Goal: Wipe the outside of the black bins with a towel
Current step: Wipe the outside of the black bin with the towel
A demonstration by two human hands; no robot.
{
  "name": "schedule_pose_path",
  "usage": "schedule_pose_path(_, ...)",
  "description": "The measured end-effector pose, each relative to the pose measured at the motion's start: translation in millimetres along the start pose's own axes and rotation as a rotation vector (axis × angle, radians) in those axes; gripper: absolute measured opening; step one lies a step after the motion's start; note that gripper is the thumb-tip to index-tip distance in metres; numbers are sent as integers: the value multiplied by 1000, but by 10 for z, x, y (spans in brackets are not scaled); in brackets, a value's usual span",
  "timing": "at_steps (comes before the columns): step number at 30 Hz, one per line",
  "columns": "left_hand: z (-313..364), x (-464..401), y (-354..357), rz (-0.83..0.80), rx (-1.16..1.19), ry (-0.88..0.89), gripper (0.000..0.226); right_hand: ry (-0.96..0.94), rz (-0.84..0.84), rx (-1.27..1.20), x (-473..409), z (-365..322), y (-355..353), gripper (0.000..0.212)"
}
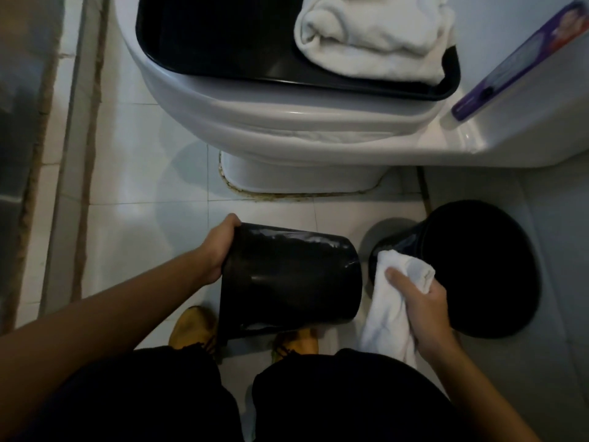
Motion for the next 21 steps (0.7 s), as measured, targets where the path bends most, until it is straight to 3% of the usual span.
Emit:
schedule_pose_path(4, 20, -13, -23, 139, -28, 22, 41, -22, -31, -41, -17, -21, 122, 43)
schedule_pose_path(9, 65, 11, -82, 243, 22, 152, 33, -299, -100, 446, -179, -156, 365, 31)
schedule_pose_path(15, 87, -56, -184, 350, 3, 181, 30, -487, -231, 689, -289, -165, 786, 32)
schedule_pose_path(18, 132, -72, -217, 392, -20, 200, 30, -594, -408, 736, -181, -148, 1011, 32)
schedule_pose_path(19, 140, -75, -217, 391, -26, 204, 30, -573, -399, 753, -231, -116, 999, 34)
schedule_pose_path(21, 123, -76, -218, 383, -33, 199, 30, -465, -205, 805, -415, -92, 797, 37)
Point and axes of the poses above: each hand's wrist, its own x-axis away from the middle knuckle, its own y-axis out of the palm, z = x × y, the point moved 10 cm from there along -x, towards the middle knuckle, and after that the axes turned 13 degrees about -y, right-handed, at the moved point
